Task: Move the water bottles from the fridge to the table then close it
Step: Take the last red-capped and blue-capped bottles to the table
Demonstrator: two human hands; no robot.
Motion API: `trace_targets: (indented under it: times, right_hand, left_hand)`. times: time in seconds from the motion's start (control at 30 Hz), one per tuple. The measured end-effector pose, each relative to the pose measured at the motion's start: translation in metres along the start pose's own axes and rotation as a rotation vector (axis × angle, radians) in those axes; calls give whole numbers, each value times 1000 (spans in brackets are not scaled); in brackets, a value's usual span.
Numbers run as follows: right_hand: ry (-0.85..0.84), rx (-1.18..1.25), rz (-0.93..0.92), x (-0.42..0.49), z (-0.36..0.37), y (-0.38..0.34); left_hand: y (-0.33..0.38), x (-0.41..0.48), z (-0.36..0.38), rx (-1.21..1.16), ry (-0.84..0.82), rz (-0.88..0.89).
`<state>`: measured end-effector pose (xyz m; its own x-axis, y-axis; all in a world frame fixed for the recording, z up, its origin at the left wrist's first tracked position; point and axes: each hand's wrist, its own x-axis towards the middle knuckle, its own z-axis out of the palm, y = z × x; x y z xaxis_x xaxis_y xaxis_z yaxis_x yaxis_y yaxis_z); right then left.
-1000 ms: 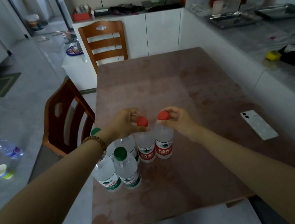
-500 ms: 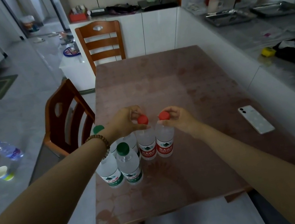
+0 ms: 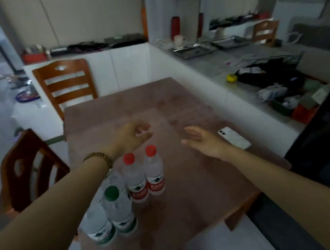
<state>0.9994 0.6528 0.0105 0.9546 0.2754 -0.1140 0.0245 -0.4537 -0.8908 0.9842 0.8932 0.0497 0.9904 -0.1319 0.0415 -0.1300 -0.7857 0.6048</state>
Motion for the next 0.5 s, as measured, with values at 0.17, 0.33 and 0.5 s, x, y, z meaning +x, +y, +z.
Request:
trace_targets:
  times: [0.17, 0.33, 0.5]
  right_hand:
    - [241, -212, 134, -102, -82, 0]
    - [626, -378, 279, -265, -112, -18]
    - [908, -435, 500, -450, -82, -56]
  left_hand:
    - [82, 21, 24, 12, -112, 248]
    - [179, -14, 65, -12, -236, 604]
    - [273, -117, 103, -64, -362, 914]
